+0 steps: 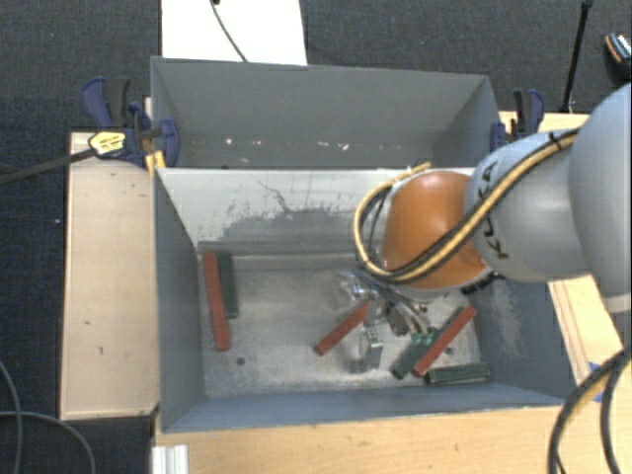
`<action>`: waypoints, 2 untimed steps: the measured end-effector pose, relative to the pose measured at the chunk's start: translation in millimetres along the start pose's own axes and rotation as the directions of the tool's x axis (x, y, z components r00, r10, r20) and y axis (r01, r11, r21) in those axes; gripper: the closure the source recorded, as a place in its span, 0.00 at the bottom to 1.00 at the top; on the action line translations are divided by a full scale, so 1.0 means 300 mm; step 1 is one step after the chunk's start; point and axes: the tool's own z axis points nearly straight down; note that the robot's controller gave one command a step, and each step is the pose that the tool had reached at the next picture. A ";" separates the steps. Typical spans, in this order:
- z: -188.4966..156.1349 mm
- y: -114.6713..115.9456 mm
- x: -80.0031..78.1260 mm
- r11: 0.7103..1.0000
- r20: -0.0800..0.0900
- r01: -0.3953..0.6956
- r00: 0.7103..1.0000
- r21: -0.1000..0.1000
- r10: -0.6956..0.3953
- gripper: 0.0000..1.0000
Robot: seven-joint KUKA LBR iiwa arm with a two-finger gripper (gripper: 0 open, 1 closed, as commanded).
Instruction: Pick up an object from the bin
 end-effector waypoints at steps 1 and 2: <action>-0.013 0.010 -0.006 1.000 0.006 -0.003 1.000 -0.002 0.003 1.00; -0.411 -0.084 -0.027 0.996 0.016 -0.085 0.996 -0.001 0.085 1.00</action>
Offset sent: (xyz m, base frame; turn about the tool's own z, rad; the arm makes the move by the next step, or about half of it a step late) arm 0.0000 0.0000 0.0000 0.0000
